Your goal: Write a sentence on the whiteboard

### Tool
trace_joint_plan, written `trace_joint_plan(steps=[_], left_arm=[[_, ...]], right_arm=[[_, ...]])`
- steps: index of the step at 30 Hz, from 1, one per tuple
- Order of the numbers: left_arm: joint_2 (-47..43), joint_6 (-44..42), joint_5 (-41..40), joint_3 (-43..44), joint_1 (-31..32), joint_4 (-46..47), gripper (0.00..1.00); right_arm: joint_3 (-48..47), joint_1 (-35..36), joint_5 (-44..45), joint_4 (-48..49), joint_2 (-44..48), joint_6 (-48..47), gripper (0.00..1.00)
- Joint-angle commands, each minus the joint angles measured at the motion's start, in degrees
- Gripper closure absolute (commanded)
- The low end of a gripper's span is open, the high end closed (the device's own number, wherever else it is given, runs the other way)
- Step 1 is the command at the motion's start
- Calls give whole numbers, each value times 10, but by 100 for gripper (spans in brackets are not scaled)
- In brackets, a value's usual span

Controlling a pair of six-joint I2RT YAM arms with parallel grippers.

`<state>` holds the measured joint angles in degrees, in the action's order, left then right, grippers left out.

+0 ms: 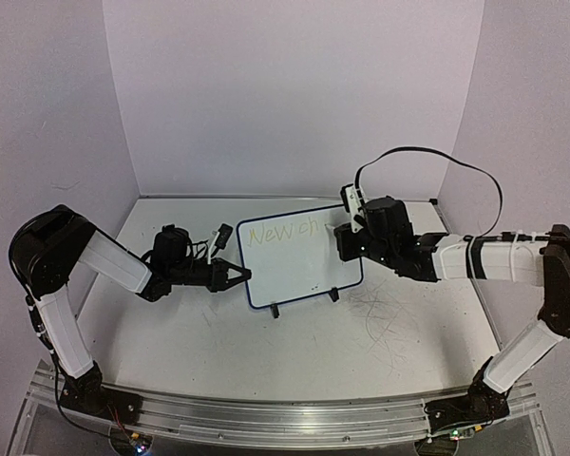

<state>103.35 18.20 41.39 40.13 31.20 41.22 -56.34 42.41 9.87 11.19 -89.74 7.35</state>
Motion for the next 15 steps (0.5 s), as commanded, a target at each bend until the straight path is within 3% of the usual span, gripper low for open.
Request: trace_joint_plan(steps=[1, 15], left_arm=[[-4, -17, -33, 17, 1, -24, 100], [-4, -19, -35, 14, 1, -24, 100]], right_arm=[[-27, -2, 17, 20, -12, 3, 100], [-41, -2, -15, 25, -27, -1, 100]])
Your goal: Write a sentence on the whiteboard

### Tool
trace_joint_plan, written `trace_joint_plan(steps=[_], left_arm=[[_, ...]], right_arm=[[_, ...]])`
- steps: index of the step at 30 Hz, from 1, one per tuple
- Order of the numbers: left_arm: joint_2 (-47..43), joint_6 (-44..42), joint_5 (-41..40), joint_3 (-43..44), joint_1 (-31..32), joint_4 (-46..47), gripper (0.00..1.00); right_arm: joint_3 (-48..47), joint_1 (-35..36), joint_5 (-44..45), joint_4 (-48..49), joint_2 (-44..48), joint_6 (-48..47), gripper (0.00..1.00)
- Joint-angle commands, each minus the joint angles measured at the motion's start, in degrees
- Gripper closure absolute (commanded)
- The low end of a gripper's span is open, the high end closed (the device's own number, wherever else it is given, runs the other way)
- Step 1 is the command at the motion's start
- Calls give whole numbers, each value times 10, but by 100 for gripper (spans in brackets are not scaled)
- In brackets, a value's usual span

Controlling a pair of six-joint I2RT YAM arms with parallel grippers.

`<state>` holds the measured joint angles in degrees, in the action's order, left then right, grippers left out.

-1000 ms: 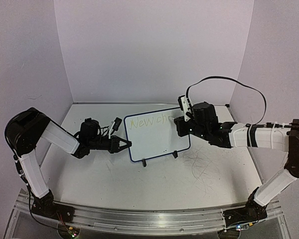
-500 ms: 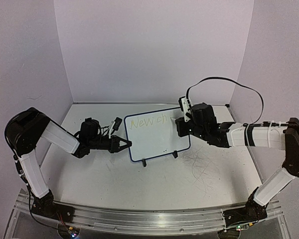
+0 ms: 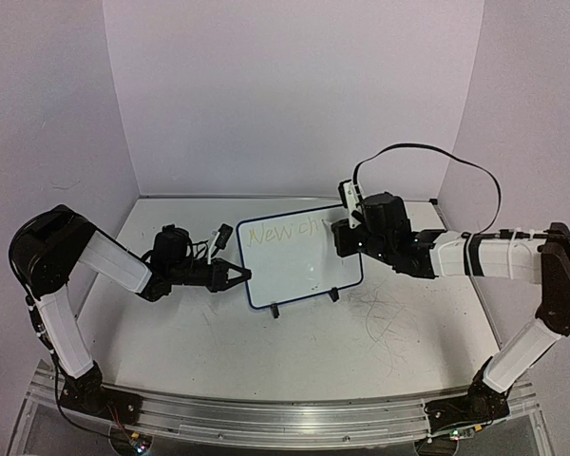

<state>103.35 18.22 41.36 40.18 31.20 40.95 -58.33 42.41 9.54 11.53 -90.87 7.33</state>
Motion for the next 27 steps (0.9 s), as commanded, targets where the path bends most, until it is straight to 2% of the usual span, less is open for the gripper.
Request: trace_joint_plan(steps=[1, 27], left_arm=[[-5, -20, -35, 14, 1, -22, 100], [-9, -19, -36, 13, 1, -24, 100]], right_arm=[[-21, -1, -14, 21, -17, -1, 100], [29, 1, -31, -6, 15, 10, 100]])
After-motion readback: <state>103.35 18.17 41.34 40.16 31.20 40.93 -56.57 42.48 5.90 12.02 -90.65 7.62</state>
